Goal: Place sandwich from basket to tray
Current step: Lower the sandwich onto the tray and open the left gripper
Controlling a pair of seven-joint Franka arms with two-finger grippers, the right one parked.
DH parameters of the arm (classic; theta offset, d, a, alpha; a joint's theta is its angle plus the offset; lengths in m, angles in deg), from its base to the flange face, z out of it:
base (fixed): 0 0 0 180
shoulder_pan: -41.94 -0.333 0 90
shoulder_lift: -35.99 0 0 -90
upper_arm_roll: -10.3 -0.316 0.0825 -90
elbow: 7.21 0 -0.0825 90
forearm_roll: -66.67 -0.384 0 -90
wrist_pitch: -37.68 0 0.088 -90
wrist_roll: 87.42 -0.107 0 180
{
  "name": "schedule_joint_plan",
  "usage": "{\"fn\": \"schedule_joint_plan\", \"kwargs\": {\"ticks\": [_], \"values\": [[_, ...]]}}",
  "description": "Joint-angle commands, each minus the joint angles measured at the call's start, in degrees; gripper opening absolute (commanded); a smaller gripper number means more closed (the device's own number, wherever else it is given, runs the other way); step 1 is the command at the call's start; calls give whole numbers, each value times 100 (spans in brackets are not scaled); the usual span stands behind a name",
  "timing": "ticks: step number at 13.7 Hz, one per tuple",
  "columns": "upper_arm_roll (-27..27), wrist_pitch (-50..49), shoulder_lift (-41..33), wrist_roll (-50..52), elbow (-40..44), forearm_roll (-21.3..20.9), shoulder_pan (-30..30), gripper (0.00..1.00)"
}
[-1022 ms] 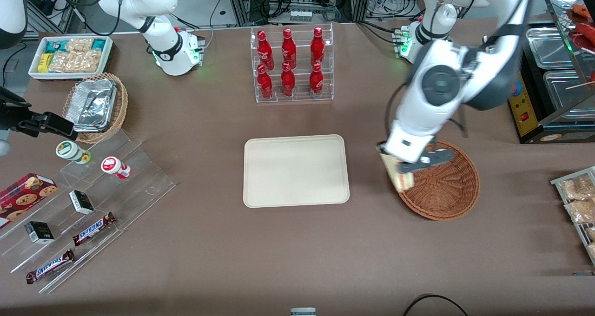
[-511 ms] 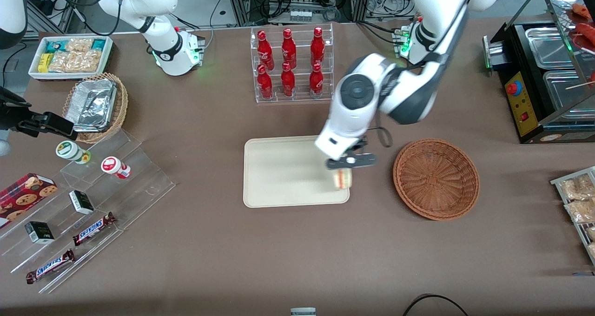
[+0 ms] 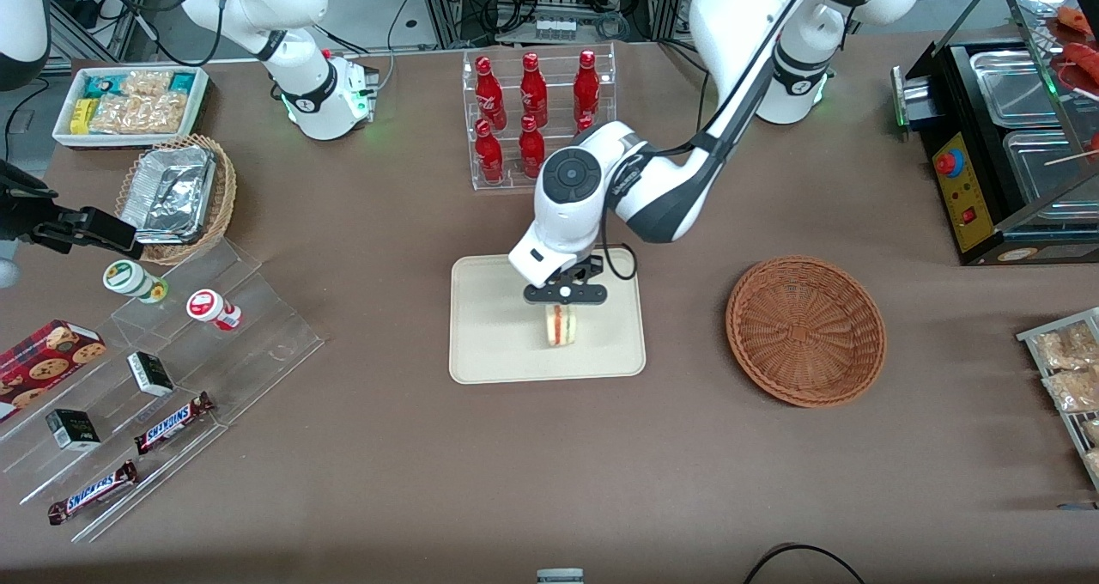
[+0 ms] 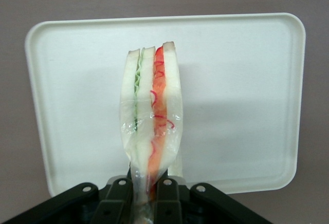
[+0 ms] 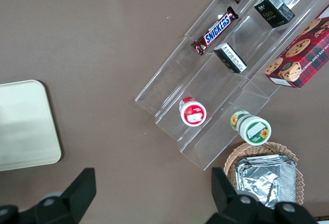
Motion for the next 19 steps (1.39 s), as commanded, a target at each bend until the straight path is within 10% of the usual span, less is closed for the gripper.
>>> {"fn": "schedule_joint_plan", "kwargs": {"ticks": [1,14,15,16,17,19], "values": [[-76,142,268,92,207,-19,186,0],[-76,239,682,285,215,-19,221,0],[-76,231,691,285,215,-19,221,28],[-76,231,691,276,215,-19,221,78],[-85,231,665,250,215,-19,212,99],[-94,187,568,250,268,-28,203,99]]}}
